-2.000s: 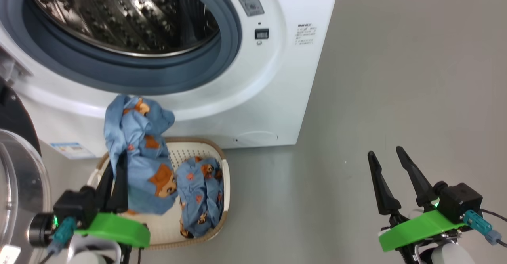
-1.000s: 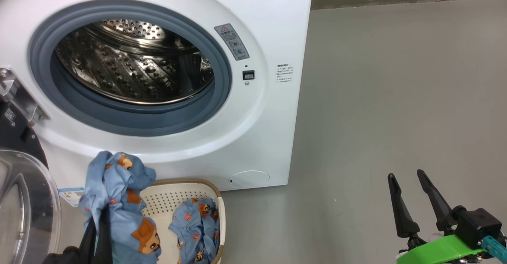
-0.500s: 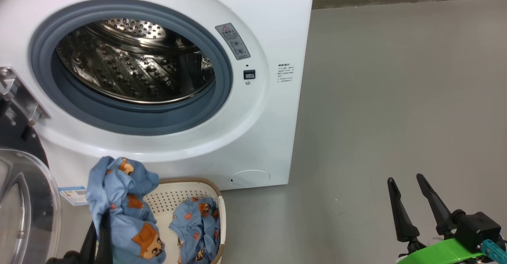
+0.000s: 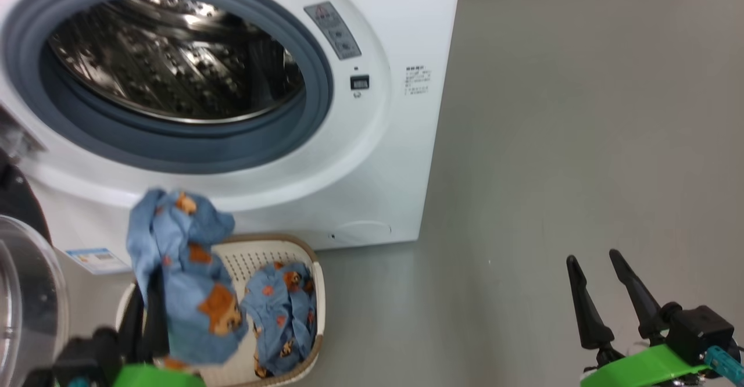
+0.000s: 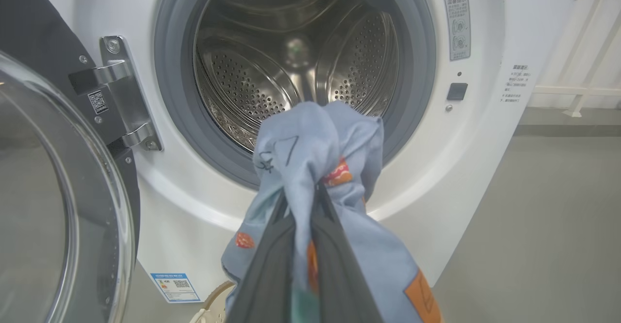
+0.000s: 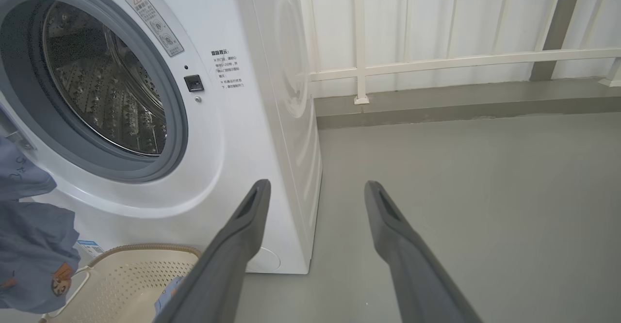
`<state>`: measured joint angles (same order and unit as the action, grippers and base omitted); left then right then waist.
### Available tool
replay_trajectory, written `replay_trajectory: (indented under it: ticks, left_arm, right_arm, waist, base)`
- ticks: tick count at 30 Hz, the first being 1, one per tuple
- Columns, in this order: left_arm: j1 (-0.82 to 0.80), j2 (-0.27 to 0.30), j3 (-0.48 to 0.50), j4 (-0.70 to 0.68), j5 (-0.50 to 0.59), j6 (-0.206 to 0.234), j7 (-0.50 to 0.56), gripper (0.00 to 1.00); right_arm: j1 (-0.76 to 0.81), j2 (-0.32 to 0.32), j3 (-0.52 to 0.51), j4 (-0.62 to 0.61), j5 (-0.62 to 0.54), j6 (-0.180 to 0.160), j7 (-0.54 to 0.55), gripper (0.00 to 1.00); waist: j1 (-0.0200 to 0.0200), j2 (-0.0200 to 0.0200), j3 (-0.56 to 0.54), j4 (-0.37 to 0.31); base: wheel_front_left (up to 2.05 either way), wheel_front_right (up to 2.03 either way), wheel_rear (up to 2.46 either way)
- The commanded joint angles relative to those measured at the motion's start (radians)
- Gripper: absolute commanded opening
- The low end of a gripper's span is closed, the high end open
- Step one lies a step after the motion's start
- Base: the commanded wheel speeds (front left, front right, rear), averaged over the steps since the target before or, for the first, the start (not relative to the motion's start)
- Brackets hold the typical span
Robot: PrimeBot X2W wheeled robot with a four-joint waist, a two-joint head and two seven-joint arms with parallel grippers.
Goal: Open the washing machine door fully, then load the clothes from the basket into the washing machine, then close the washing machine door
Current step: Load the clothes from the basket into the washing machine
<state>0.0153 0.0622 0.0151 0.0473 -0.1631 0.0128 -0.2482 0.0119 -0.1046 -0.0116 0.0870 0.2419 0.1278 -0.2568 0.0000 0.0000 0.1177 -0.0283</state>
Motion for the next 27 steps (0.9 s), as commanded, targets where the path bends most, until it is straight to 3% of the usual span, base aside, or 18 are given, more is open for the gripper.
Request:
replay_trajectory:
  ticks: [1,12,27]
  left_arm:
    - [-0.067,0.008,0.038,-0.017,-0.001,-0.004,-0.014,0.0]
    - [-0.297,0.029,0.071,0.037,0.018,-0.019,-0.014,0.0]
    - [-0.678,0.155,0.119,0.202,0.032,-0.063,-0.014,0.0]
  right_arm:
    - [-0.039,-0.015,0.025,-0.027,0.005,0.003,-0.005,1.0]
    - [-0.109,-0.002,0.053,-0.037,0.0,0.003,-0.005,1.0]
    - [-0.18,0.02,0.06,-0.062,-0.001,0.003,-0.005,1.0]
  waist:
    - [0.0,0.0,0.048,-0.008]
    - [0.0,0.0,0.171,-0.055]
    - [0.0,0.0,0.349,-0.118]
  base:
    - [0.0,0.0,0.0]
    - [0.0,0.0,0.0]
    - [0.0,0.0,0.0]
